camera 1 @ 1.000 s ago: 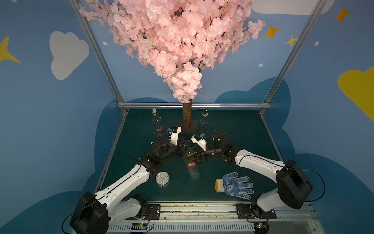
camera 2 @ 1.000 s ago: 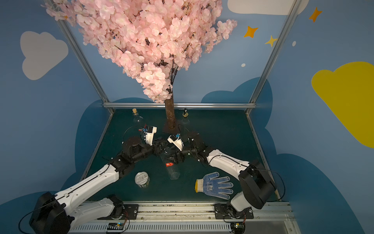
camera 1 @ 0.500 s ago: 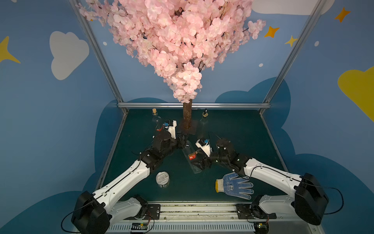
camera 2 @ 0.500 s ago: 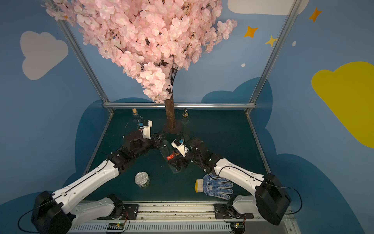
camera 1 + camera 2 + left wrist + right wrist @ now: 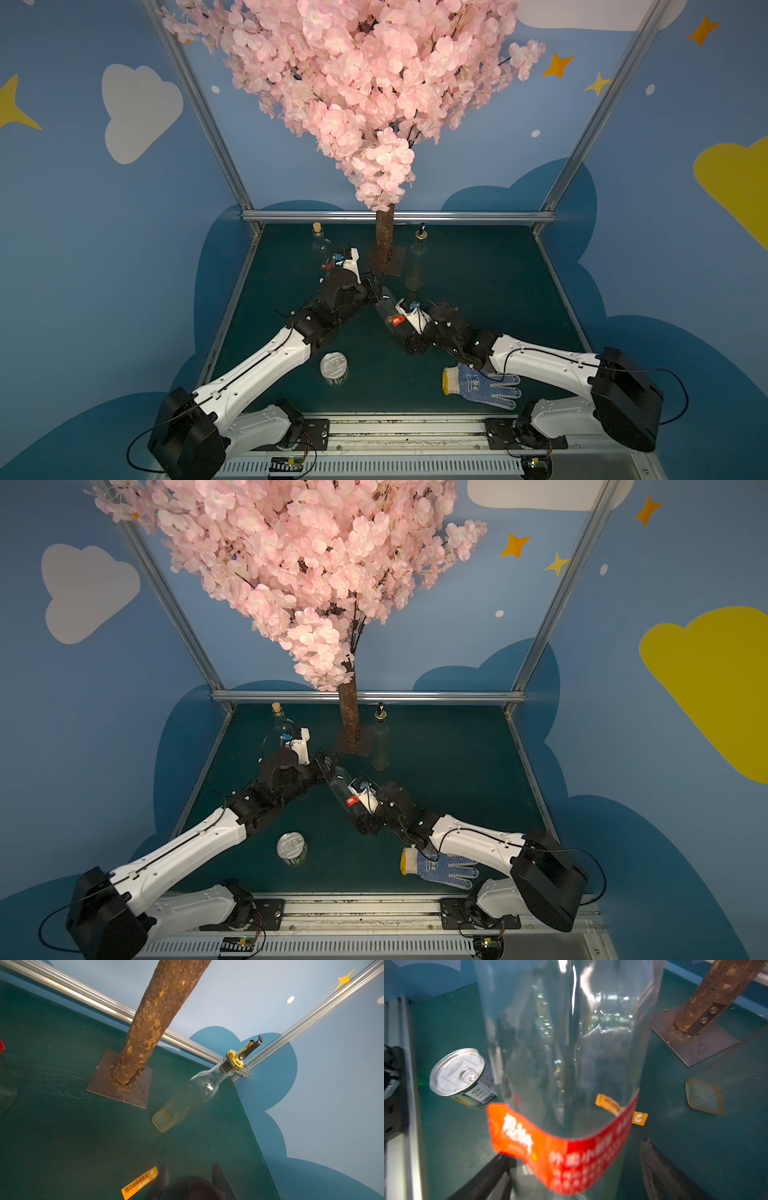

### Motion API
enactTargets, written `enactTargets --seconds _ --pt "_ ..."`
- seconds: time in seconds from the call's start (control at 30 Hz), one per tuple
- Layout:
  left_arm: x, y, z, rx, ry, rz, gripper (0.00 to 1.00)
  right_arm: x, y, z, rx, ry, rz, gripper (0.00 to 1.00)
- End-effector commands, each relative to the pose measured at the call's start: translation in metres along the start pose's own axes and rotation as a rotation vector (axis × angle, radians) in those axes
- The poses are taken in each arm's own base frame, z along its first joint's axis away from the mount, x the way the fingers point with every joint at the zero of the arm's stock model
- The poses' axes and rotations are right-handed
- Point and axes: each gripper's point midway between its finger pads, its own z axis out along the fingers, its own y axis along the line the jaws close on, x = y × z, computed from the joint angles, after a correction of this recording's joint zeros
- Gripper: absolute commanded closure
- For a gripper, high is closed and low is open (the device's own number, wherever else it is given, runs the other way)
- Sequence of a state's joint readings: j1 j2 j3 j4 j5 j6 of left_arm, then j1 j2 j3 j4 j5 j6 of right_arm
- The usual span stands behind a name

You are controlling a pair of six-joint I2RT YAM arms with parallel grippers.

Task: Remove the label from the bottle
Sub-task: Adjust the bottle.

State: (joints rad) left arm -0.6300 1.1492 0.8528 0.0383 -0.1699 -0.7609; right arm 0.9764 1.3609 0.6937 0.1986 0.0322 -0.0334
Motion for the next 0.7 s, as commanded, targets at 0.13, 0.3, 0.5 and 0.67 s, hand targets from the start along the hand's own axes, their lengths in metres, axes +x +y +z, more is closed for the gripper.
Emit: enactTargets --seconds 0.13,0.3,0.5,0.67 --pt "-0.027 -0.021 -0.007 0.058 -0.083 -0.077 0.98 -0.002 -0.024 0.006 0.168 -0.059 -0.024 0.14" --pt "-0.026 -0.021 -0.007 0.061 -0.081 -0.084 0.98 0.0 -0.026 0.005 0.184 -0.057 -0.028 0.26" --pt "-0.024 -0.022 -0.004 0.071 -0.073 -0.091 0.98 0.001 -0.026 0.008 0.187 -0.052 -0.029 0.5" --pt "-0.022 -0.024 -0.001 0.08 -0.061 -0.089 0.98 -0.001 -0.024 0.008 0.176 -0.056 -0.031 0.78"
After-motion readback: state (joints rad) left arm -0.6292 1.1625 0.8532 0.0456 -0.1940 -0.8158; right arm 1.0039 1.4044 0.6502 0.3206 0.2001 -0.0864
